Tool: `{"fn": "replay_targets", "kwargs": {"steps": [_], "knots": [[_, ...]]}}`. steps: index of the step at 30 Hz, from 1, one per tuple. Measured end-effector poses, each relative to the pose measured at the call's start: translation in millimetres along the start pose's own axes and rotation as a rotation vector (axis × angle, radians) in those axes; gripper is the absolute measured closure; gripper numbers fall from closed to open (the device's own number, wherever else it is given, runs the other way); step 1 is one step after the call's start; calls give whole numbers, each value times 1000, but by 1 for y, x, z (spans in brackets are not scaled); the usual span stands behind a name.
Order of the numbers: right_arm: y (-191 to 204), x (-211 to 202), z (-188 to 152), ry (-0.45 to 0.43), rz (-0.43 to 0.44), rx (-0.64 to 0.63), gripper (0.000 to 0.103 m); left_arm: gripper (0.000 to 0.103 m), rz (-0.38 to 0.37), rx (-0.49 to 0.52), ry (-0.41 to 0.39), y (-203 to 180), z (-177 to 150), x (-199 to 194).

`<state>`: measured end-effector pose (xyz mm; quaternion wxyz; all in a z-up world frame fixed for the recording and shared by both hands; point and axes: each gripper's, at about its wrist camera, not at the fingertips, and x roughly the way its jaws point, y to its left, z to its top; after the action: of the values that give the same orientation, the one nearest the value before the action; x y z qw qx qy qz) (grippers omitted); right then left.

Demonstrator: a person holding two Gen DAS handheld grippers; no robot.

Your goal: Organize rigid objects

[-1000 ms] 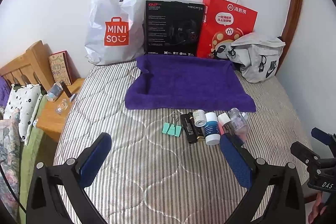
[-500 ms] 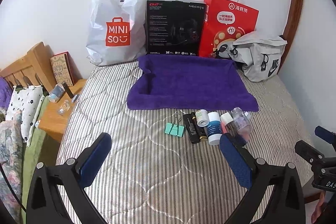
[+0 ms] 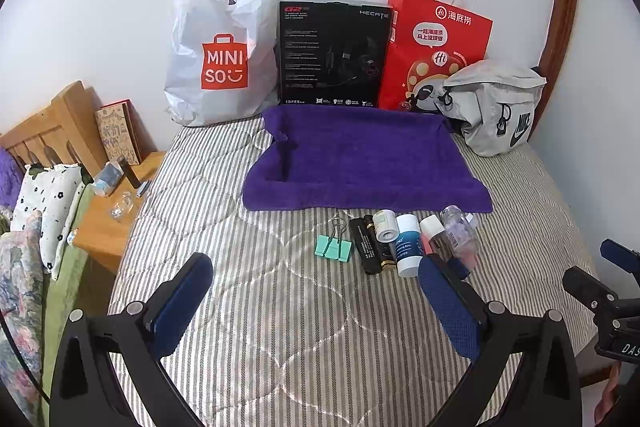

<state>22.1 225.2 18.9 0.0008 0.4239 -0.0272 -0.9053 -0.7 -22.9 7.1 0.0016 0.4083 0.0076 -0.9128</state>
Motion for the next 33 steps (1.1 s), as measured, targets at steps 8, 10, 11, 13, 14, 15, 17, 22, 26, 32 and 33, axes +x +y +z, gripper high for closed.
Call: {"fn": "replay_targets", "kwargs": {"steps": [8, 10, 11, 13, 14, 15, 17, 22, 26, 32, 33], "knots": [[-1, -2, 1, -2, 1, 1, 0, 0, -2, 1, 4, 1, 1, 1], [-2, -2, 1, -1, 1, -1, 0, 0, -2, 2, 2, 1, 0, 1], [-1, -2, 2, -2, 1, -1, 0, 0, -2, 2, 2, 2, 0, 1], [-1, -2, 2, -1, 1, 1, 0, 0, -13, 12, 5, 2, 0, 2], [-1, -1, 2, -1, 1, 3, 0, 0, -12, 12, 5, 2, 0, 2], [-2, -1, 2, 1, 0, 4, 0, 0, -11, 13, 5, 2, 0, 2], [-1, 2, 3, 6, 0, 6, 0, 0, -15, 14, 12, 3, 0, 6], [-2, 15, 5, 23, 3, 7, 0, 0, -10, 17, 36, 8, 2, 27], [-7, 34, 7, 51, 7, 12, 0, 0, -27, 19, 65, 8, 2, 51], [-19, 67, 7, 99, 16, 23, 0, 0, -34, 42, 122, 3, -1, 97], [-21, 73, 6, 109, 15, 25, 0, 0, -26, 49, 131, 2, -2, 104]]}}
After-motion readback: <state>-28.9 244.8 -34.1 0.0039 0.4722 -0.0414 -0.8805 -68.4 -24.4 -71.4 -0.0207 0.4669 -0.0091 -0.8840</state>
